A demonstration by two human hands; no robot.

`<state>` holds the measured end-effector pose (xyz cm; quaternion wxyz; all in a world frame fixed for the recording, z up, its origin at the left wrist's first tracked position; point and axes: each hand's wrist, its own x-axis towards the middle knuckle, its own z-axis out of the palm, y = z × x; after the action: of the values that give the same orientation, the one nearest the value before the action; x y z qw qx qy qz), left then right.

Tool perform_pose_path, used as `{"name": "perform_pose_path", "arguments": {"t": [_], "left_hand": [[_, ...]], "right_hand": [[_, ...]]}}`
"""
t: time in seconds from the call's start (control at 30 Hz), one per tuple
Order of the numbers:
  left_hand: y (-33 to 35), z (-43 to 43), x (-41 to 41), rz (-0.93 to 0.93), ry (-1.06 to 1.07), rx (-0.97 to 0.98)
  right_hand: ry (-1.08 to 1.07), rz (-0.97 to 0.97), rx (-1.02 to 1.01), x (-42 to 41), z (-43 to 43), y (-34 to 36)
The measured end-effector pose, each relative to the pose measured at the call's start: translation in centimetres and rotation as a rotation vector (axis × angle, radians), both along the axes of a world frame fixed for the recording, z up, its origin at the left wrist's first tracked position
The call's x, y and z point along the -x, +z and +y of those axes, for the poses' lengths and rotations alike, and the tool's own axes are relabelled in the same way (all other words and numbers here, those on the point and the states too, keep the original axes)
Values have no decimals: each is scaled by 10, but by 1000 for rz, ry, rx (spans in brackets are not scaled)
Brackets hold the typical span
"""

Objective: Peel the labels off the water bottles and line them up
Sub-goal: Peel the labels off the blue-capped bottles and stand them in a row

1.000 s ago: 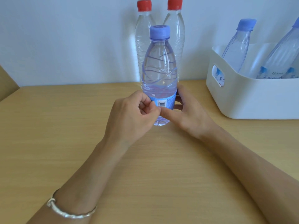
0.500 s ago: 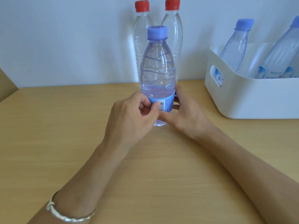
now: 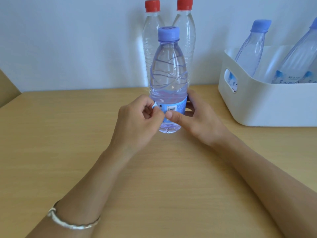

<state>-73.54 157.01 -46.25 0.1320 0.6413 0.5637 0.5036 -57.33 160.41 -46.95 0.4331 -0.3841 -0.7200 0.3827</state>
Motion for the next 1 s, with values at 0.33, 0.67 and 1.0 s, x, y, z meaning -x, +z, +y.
{"name": "perform_pose_path", "arguments": {"t": [0.33, 0.67, 1.0], "left_hand": [[4, 17, 28, 32, 296, 90], [12, 21, 41, -345, 263, 55], [-6, 17, 9, -359, -287, 82]], "right_hand": [[20, -1, 20, -3, 0, 0], [37, -30, 12, -8, 3, 5], [-255, 160, -26, -18, 10, 7]]}}
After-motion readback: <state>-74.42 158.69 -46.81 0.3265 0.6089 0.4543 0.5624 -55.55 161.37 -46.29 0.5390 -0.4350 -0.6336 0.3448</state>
